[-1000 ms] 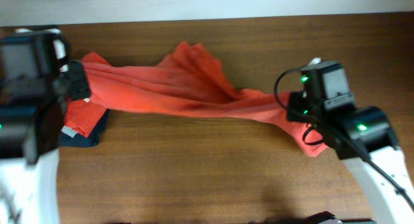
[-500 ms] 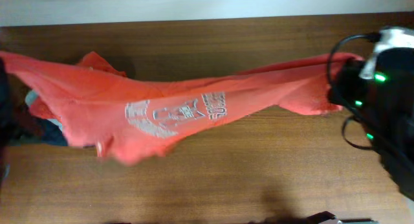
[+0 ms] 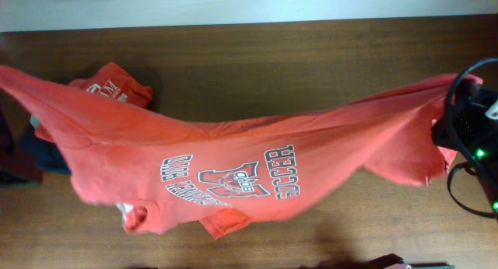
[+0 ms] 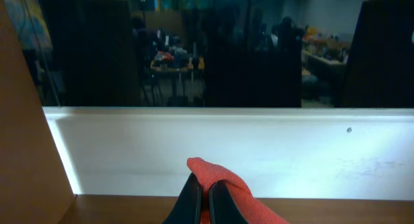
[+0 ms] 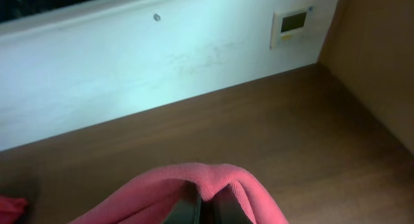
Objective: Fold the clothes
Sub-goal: 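Lift the shirt with both grippers and shake it out flat, then lay the shirt flat on the table and release both grippers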
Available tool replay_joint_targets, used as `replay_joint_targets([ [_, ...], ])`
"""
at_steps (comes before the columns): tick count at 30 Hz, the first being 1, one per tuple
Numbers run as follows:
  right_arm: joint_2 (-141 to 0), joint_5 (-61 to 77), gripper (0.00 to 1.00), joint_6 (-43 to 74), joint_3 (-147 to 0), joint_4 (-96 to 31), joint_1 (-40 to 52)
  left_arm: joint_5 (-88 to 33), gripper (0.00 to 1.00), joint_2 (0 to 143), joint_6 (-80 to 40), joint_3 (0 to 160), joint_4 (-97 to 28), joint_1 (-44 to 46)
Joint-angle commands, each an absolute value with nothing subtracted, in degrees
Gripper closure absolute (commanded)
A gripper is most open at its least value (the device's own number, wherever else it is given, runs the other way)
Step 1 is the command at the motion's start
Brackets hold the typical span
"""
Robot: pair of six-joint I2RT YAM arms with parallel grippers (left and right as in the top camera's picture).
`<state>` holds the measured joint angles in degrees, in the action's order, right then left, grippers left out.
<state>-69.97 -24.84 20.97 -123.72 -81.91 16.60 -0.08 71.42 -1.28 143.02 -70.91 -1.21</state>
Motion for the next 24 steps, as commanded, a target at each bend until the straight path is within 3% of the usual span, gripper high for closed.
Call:
replay_joint_targets([
  [1,-72.42,-28.60,0.96,21.30,-124.40,-81.95,16.75,-0.49,1.00,75.55,-0.36,143.41,-70.52,-1.50],
  [11,-87.07,-32.93,0.96,21.39,-124.40,-82.00,13.37,-6.59,1.00,92.73,-0.36,143.41,-70.06,-1.45],
  [19,-105.21,-21.82,0.95,18.79,-124.40,-73.38,2.81,-6.76,1.00,110.15,1.72,143.39,-64.69,3.25],
  [21,-108.99,-16.14,0.87,14.55,-124.40,-68.97,1.06,-6.39,1.00,114.59,1.85,143.41,-62.02,4.69],
  [22,-110.98,-13.15,0.76,12.23,-124.40,-66.17,0.19,-6.33,0.96,116.99,2.39,143.41,-60.25,5.32],
  [24,-113.58,-10.83,0.49,10.15,-124.40,-62.96,-0.93,-5.76,0.72,120.44,3.03,143.41,-57.49,6.20],
])
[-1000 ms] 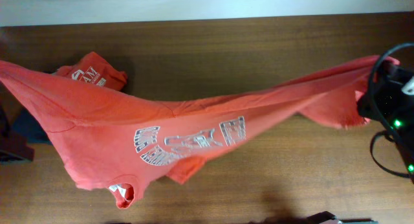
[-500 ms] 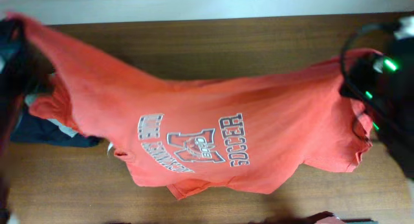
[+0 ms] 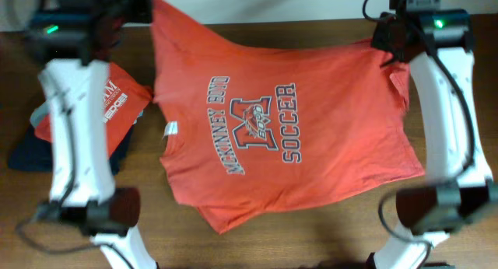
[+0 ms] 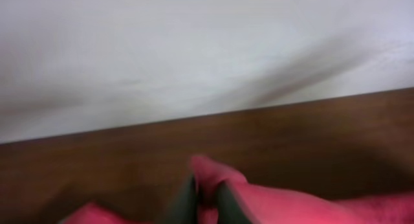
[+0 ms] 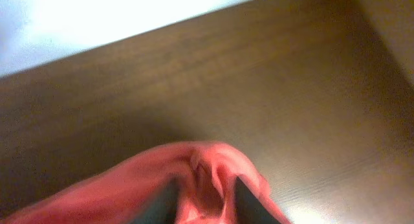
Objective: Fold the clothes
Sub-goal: 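Lay the shirt flat on the table and release both grippers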
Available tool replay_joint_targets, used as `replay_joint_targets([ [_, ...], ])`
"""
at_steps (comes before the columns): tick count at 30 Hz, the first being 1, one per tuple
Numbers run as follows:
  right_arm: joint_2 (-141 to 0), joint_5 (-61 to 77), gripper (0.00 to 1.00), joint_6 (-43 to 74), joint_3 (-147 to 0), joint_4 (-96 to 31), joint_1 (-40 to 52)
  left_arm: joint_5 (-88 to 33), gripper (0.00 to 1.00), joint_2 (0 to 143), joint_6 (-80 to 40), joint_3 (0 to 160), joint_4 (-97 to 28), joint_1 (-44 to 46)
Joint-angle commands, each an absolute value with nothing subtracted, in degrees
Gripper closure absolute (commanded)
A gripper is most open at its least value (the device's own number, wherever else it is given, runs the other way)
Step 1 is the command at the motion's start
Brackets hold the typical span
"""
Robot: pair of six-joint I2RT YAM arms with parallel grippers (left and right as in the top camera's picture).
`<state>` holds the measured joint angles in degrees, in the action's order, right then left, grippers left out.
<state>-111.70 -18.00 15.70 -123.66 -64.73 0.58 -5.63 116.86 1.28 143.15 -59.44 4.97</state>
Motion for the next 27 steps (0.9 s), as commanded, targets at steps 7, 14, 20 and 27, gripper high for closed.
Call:
replay_joint_targets([
  [7,-113.34,-10.44,0.26,9.85,-124.44,-64.34,-4.93,0.01,0.40,121.38,3.11,143.81,-56.64,6.61],
  [14,-111.00,-8.10,0.19,9.89,-124.42,-73.91,-8.16,-0.25,0.30,116.44,3.09,143.81,-66.87,6.98],
  [20,-110.41,2.74,0.21,10.44,-124.42,-79.59,-11.00,-0.21,0.27,113.95,3.14,143.79,-78.04,7.40],
  [27,-103.50,8.01,0.23,8.97,-124.42,-85.41,-13.58,1.34,0.50,107.74,0.14,143.79,-91.96,7.35],
])
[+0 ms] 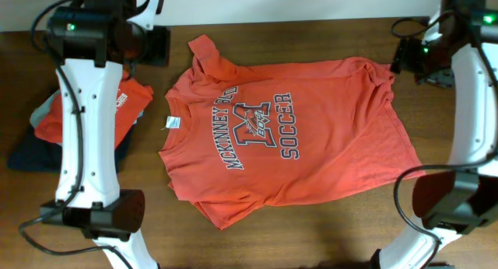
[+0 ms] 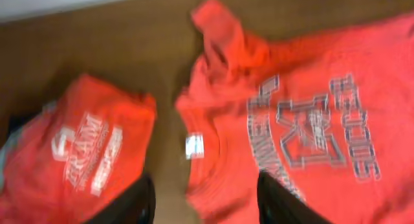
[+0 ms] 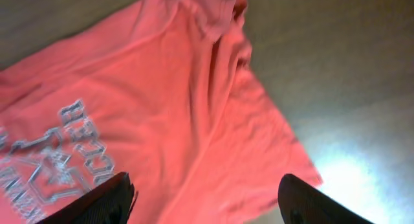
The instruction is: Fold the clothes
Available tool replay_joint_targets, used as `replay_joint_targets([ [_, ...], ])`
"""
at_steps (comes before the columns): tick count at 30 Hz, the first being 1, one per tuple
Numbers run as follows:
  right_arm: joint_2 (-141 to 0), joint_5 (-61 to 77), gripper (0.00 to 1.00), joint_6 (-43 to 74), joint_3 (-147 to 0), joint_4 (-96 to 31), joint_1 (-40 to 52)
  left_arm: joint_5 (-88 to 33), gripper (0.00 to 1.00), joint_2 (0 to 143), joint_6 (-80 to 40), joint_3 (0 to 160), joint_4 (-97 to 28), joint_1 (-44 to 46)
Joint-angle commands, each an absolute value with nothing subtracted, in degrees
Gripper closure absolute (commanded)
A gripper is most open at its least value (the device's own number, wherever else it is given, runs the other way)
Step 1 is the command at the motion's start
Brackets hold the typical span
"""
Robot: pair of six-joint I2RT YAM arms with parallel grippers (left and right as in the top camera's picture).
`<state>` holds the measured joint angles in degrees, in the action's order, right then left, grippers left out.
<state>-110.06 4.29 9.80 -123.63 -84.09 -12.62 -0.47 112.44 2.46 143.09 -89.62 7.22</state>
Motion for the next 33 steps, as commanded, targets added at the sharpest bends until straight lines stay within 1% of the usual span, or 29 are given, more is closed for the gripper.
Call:
replay_joint_targets([
  [1,-102.00,7.97,0.23,8.97,-124.42,-86.28,-13.58,2.76,0.50,106.83,-1.89,143.79,-93.76,7.35],
  [3,-98.76,7.99,0.23,9.02,-124.42,-87.81,-13.58,5.56,0.50,105.03,-5.21,143.68,-96.71,7.35],
  [9,-91.42,7.97,0.23,10.31,-124.14,-91.74,-13.56,3.25,0.51,98.52,-8.03,136.75,-96.71,7.53],
  [13,-88.49,7.99,0.23,11.46,-120.79,-94.11,-13.52,3.55,0.51,92.60,-10.20,124.03,-96.68,8.45],
  [16,-87.33,7.97,0.20,12.51,-113.49,-93.36,-13.54,4.27,0.52,88.73,-11.40,112.92,-95.55,8.49],
  [19,-87.26,7.75,0.20,12.78,-102.45,-89.14,-13.58,2.31,0.51,85.03,-11.53,101.49,-91.18,8.54],
  [24,-87.96,7.05,0.18,17.17,-83.68,-76.71,-15.55,-2.24,0.50,81.65,-11.53,84.38,-81.34,9.74],
  [29,-89.54,6.87,0.18,20.91,-70.08,-68.07,-22.63,-5.08,0.50,81.71,-11.53,72.51,-73.60,10.90],
  [33,-90.52,7.35,0.18,22.94,-62.89,-62.54,-29.78,-5.37,0.50,81.71,-11.51,68.62,-69.97,10.87],
])
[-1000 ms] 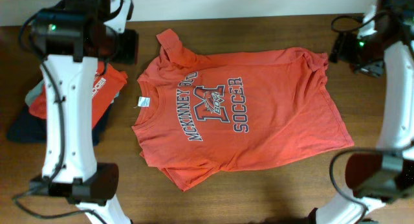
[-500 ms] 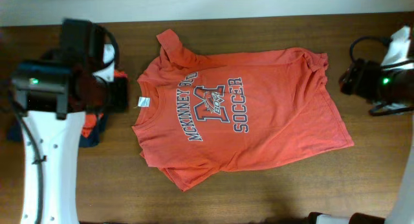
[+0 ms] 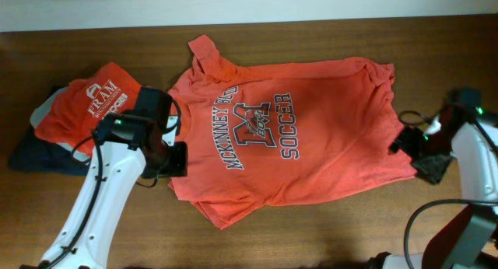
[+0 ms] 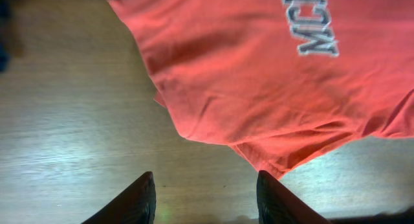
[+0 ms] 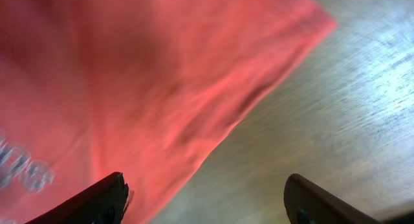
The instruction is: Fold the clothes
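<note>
An orange-red T-shirt (image 3: 288, 137) printed "McKinney Boyd Soccer" lies spread flat, print up, across the middle of the brown table (image 3: 311, 230). My left gripper (image 4: 204, 201) hangs open over bare wood beside the shirt's near left sleeve (image 4: 284, 156); overhead it sits at the shirt's left edge (image 3: 167, 158). My right gripper (image 5: 207, 201) stands open above the shirt's near right corner (image 5: 194, 120), nothing between its fingers; overhead it is off the shirt's right hem (image 3: 424, 156).
A folded orange "FRAM" shirt (image 3: 93, 102) rests on a dark folded garment (image 3: 39, 156) at the left of the table. A pale wall edge (image 3: 233, 5) runs along the far side. Cables trail from the right arm (image 3: 467, 144).
Both arms have come from the far side of the table to its near half. The left gripper is now by the near left sleeve, the right by the near right corner. The shirt has not moved.
Both grippers were shut on the shirt's ends, holding it stretched in the air over the table. Then they held it hanging near the far edge. Afterwards it lay flat with both grippers open at the far corners; now they are open at the near corners.
</note>
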Available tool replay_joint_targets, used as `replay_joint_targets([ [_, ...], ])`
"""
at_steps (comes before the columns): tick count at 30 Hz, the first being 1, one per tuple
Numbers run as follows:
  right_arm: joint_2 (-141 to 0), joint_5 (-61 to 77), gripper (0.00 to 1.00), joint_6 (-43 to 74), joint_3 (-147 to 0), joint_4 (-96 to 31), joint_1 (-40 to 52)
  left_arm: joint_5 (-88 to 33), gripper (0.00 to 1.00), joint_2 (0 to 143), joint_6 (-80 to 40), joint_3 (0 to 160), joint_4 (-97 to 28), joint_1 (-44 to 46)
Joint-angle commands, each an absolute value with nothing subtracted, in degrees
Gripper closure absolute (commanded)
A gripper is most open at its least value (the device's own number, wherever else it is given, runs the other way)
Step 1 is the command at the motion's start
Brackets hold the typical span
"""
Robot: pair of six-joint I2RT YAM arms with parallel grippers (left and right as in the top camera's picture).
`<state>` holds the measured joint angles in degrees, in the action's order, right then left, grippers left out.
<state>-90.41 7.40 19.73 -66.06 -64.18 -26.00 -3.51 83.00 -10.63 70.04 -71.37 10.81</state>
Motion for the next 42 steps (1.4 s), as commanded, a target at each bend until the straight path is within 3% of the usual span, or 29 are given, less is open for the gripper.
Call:
replay_joint_targets([
  [1,-90.78,7.33,0.18,23.05,-61.54,-61.41,-31.00,-5.37,0.49,81.71,-11.51,68.49,-69.49,10.87],
  [11,-92.90,9.96,0.20,28.18,-51.22,-48.51,-35.09,-5.37,0.38,81.71,-11.49,68.51,-66.46,10.87],
  [19,-93.08,10.72,0.36,30.87,-48.38,-40.40,-35.11,-5.39,0.38,81.71,-11.51,68.51,-66.48,10.87],
  [26,-93.12,9.56,0.64,32.47,-44.23,-33.32,-35.11,-5.37,0.38,81.71,-11.51,68.51,-66.94,10.87],
  [28,-93.10,8.43,0.79,32.42,-44.16,-33.39,-35.22,-5.39,0.38,81.71,-11.51,68.51,-67.11,10.87],
  [32,-92.44,8.32,0.96,31.35,-45.82,-35.31,-36.51,-5.39,0.38,81.71,-11.51,68.51,-67.13,10.87],
  [42,-84.42,-0.73,0.96,32.05,-54.83,-49.08,-42.50,-5.37,0.37,81.71,-11.53,68.51,-67.18,10.87],
])
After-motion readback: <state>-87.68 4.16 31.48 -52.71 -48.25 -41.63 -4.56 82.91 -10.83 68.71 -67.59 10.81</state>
